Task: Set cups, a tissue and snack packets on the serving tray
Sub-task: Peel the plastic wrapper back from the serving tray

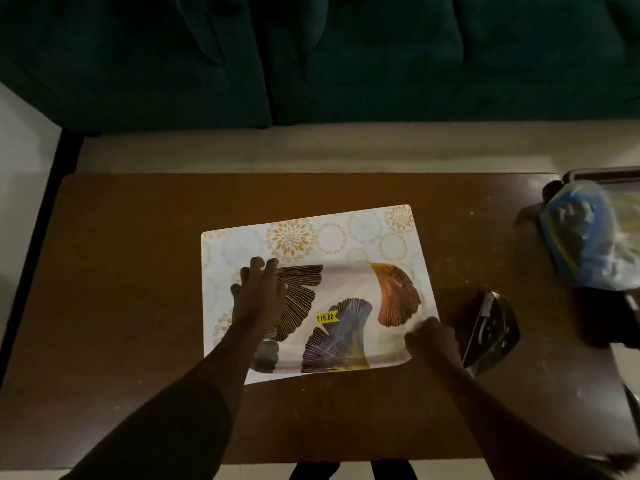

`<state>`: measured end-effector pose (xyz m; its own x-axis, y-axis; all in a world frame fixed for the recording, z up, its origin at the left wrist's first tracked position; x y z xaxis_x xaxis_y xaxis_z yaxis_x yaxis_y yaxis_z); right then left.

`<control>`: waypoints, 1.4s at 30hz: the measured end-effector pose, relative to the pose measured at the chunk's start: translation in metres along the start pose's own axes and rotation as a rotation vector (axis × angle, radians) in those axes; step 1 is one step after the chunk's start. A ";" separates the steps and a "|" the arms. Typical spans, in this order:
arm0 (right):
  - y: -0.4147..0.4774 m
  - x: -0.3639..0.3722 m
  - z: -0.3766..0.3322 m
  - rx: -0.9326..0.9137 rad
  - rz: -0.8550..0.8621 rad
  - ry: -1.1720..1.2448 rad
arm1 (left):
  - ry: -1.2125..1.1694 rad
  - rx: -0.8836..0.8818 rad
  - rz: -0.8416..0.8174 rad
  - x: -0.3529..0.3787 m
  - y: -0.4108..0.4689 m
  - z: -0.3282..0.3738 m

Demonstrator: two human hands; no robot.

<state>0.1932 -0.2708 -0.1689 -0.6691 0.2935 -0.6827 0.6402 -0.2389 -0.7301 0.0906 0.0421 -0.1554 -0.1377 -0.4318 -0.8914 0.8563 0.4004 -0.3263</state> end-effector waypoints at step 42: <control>0.007 -0.080 0.015 -0.245 0.292 0.119 | -0.054 0.350 0.039 0.018 -0.003 0.154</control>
<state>0.2452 -0.3102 -0.1199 -0.4062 0.3545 -0.8422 0.8780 -0.1042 -0.4673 0.1621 -0.0913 -0.1223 -0.0835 -0.4677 -0.8799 0.9803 0.1201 -0.1569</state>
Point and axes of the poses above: each hand's wrist, its own y-axis towards the middle knuckle, its own x-axis out of the palm, z = x × y, the point moved 6 cm from there along y, towards the middle knuckle, and after that the axes turned 13 degrees about x, right-handed, at the moved point
